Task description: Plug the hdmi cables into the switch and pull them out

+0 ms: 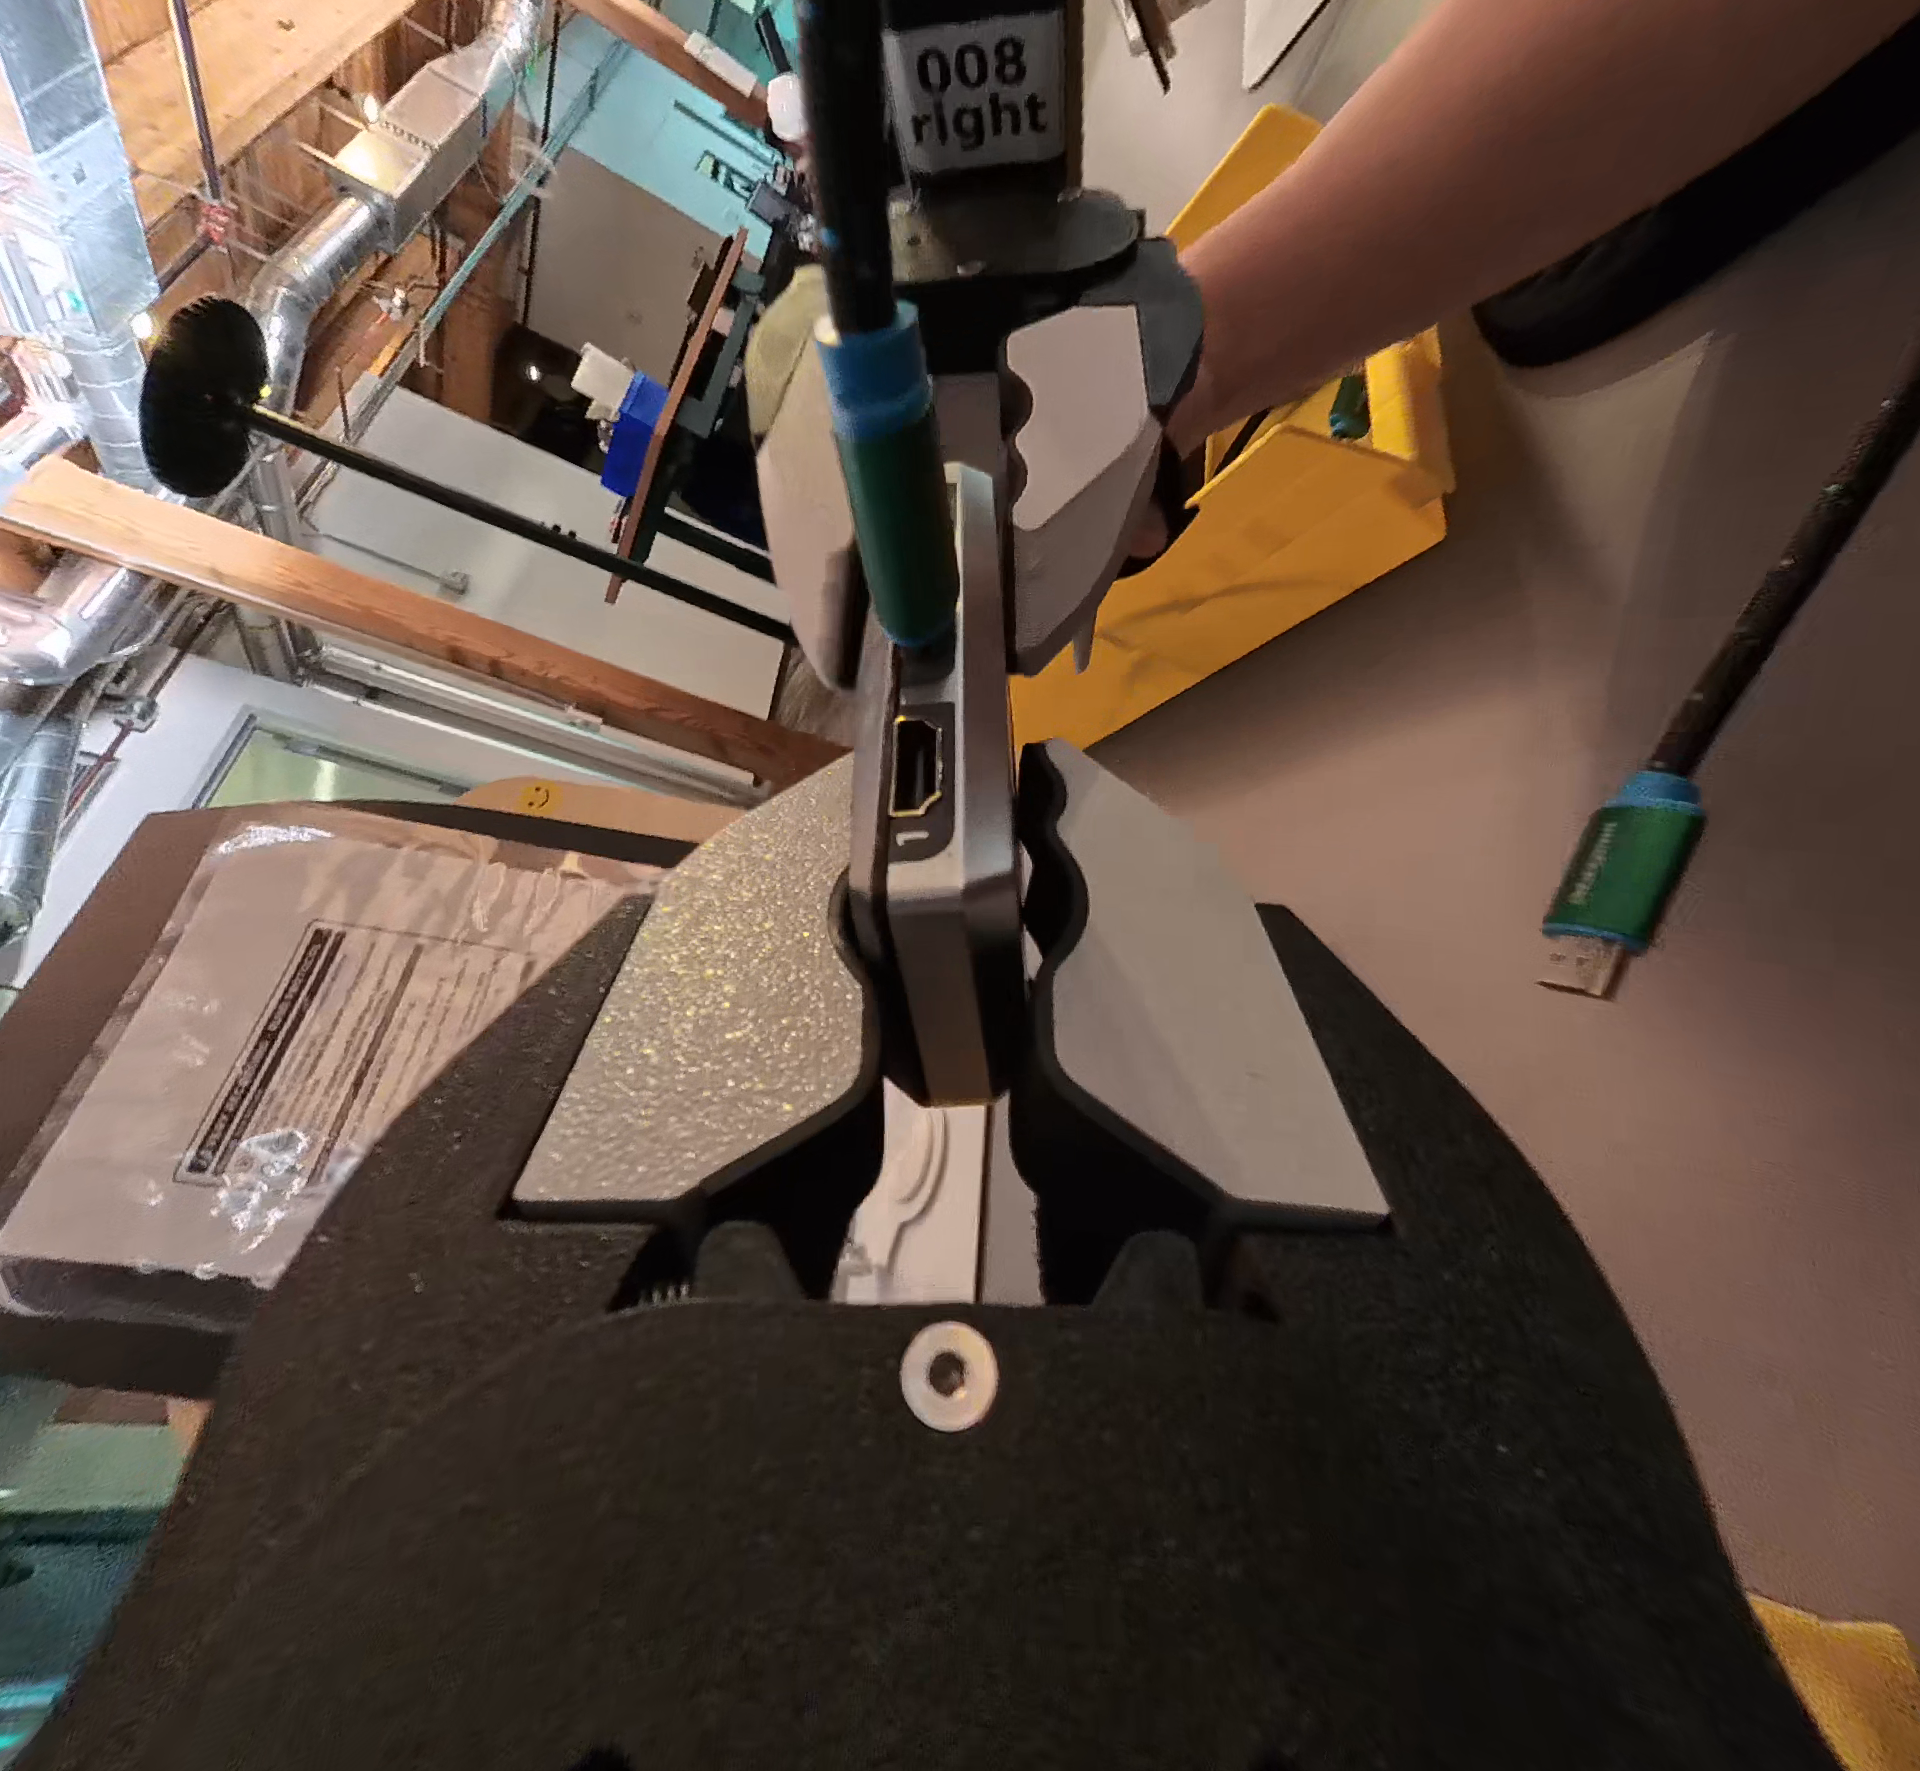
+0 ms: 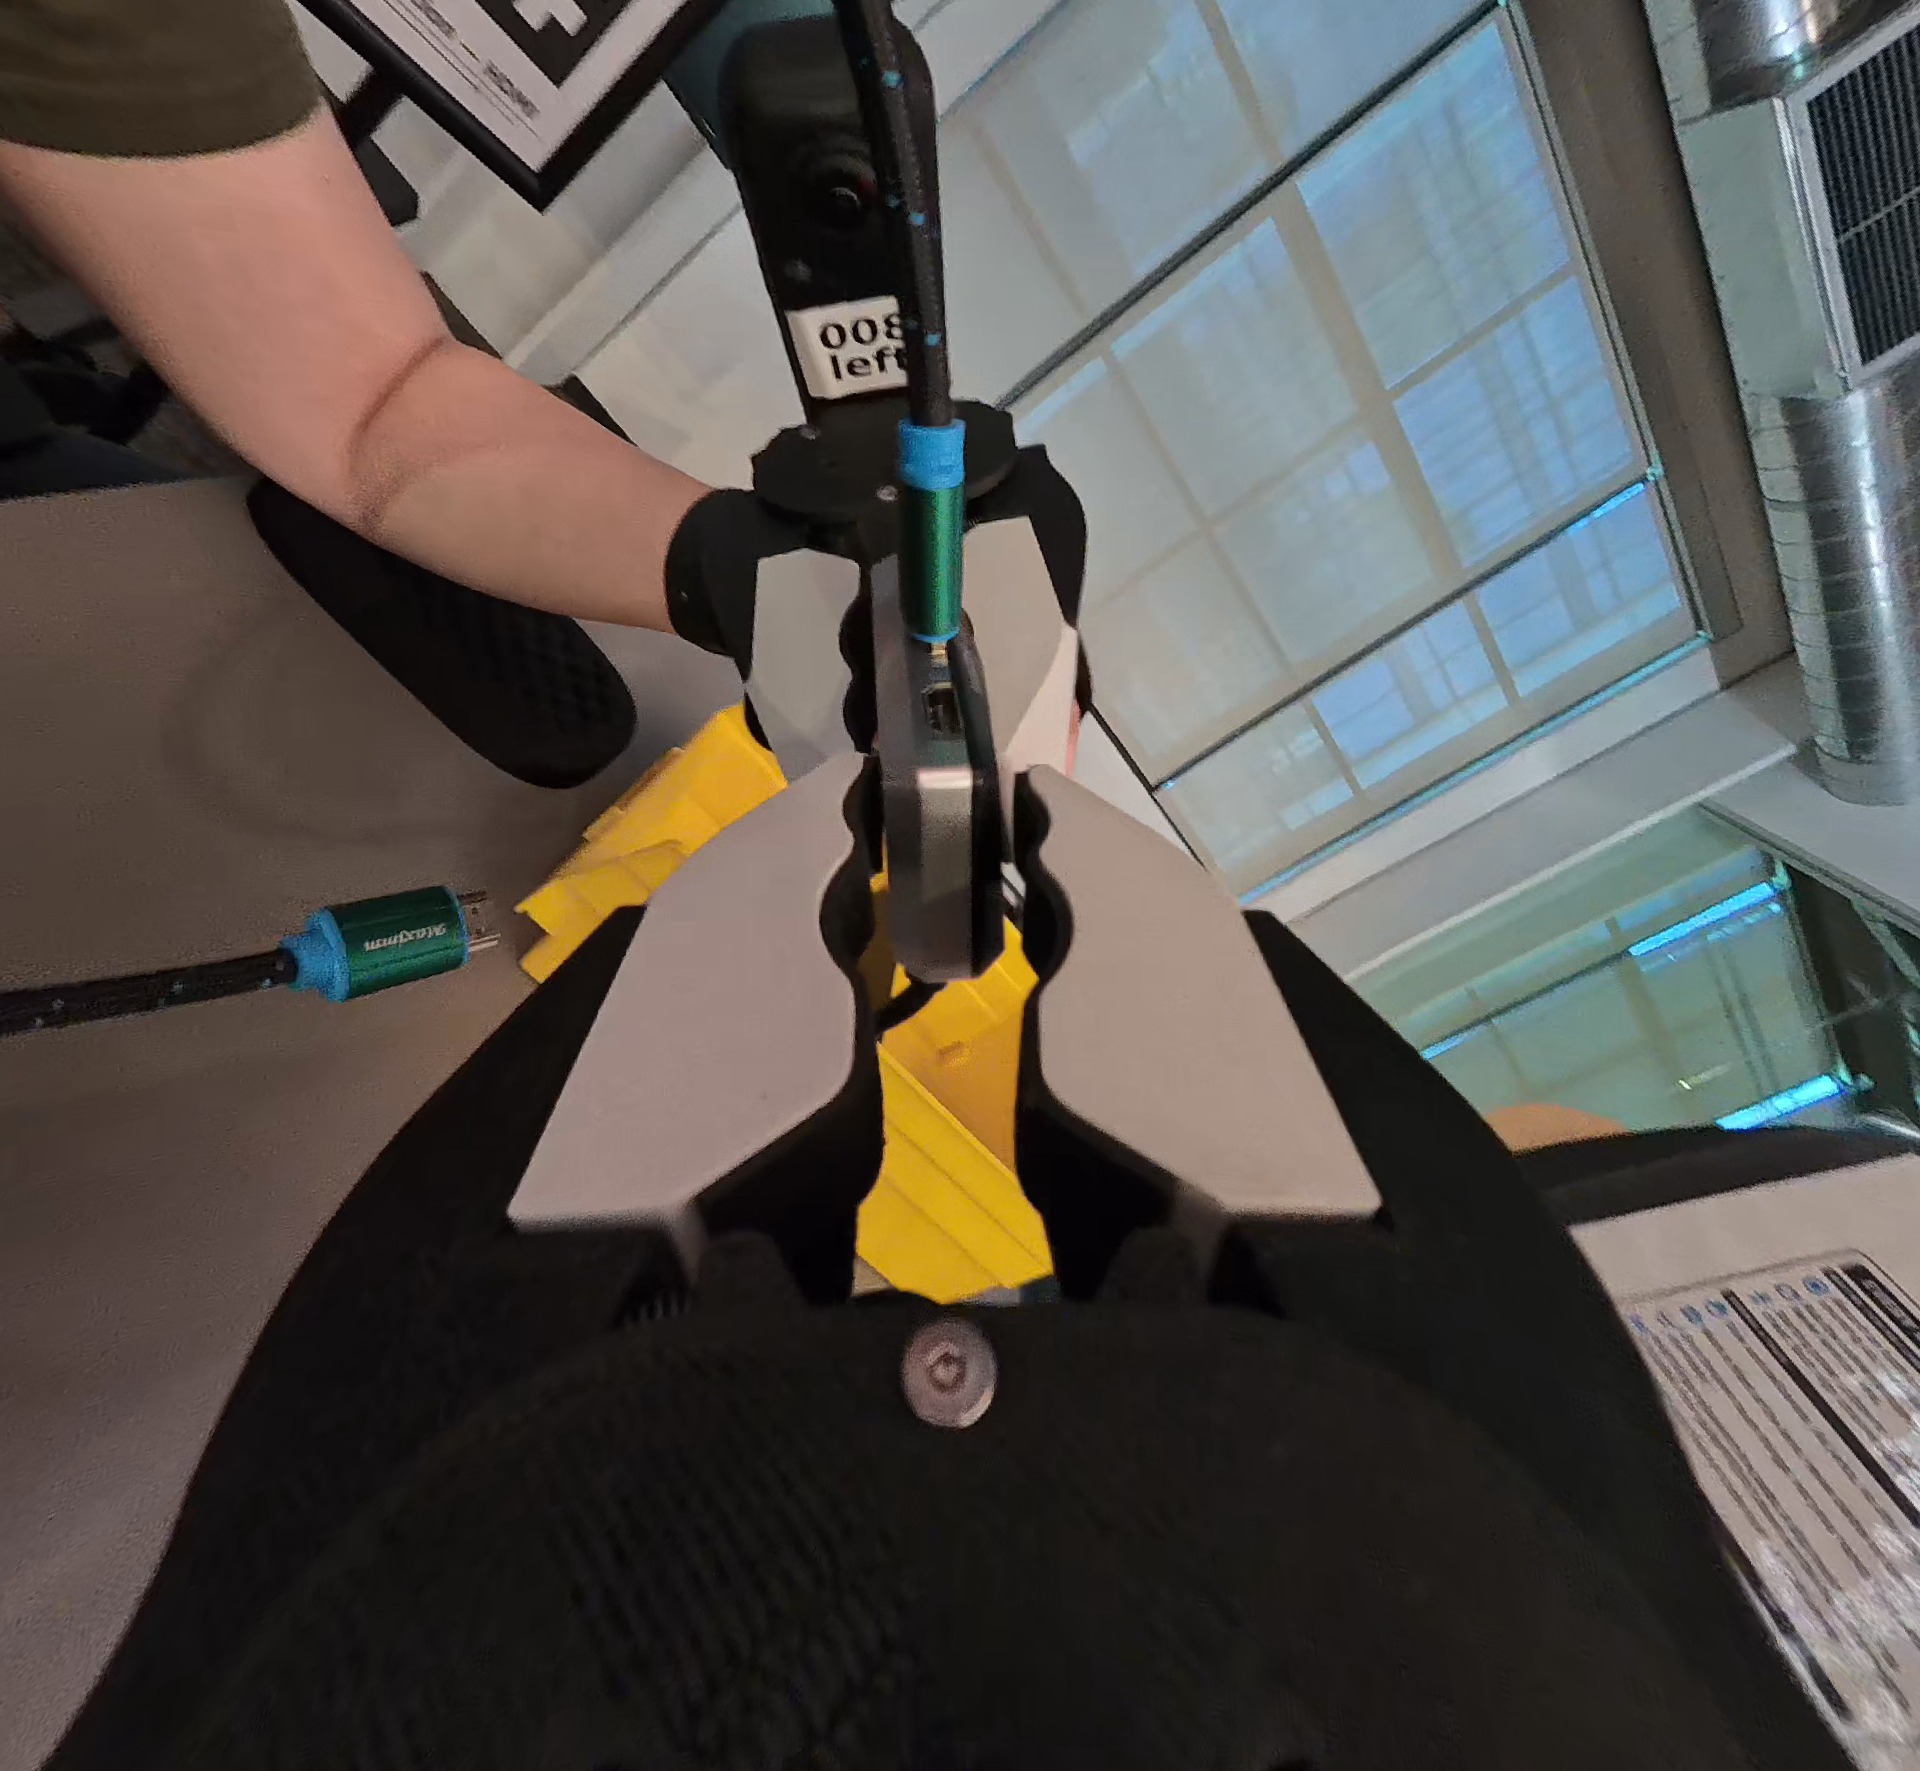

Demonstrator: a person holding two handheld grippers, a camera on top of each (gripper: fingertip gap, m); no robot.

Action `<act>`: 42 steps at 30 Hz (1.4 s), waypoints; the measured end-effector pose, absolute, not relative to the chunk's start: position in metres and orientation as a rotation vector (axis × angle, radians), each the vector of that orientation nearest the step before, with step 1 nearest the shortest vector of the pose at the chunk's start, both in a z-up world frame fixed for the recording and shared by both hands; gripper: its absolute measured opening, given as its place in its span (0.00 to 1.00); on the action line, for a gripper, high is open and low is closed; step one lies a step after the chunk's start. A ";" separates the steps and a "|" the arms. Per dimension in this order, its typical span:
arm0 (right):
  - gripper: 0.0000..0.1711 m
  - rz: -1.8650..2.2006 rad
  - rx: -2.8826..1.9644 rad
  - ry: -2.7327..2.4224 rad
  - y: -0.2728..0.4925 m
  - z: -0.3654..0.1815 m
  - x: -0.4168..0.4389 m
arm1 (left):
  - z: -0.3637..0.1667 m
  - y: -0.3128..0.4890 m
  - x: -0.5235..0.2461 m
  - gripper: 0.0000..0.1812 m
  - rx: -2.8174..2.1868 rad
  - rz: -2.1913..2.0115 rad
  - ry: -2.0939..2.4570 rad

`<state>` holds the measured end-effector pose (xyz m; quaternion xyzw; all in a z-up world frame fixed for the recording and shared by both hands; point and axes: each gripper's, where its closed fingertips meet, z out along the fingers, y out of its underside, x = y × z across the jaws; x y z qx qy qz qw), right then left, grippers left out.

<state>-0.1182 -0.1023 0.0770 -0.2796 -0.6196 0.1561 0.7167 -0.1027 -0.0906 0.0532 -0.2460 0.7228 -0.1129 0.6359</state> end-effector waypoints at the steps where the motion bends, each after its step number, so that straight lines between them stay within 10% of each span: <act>1: 0.16 0.322 -0.632 -1.357 -0.098 0.078 -0.117 | 0.053 -0.087 -0.103 0.13 -0.583 -0.248 1.651; 12: 0.14 0.101 -1.050 -0.917 -0.055 0.156 -0.029 | 0.067 -0.031 -0.119 0.13 -0.749 -0.020 1.490; 20: 0.09 0.824 -1.095 -0.718 -0.200 0.235 -0.054 | 0.053 -0.025 -0.095 0.12 -0.822 0.055 1.441; 34: 0.11 0.382 -1.664 -0.548 -0.107 0.030 -0.097 | 0.019 -0.014 -0.063 0.13 -0.788 0.088 1.415; 42: 0.24 0.177 -1.572 -0.279 -0.060 0.012 -0.071 | -0.003 -0.020 -0.064 0.13 -0.648 0.207 1.496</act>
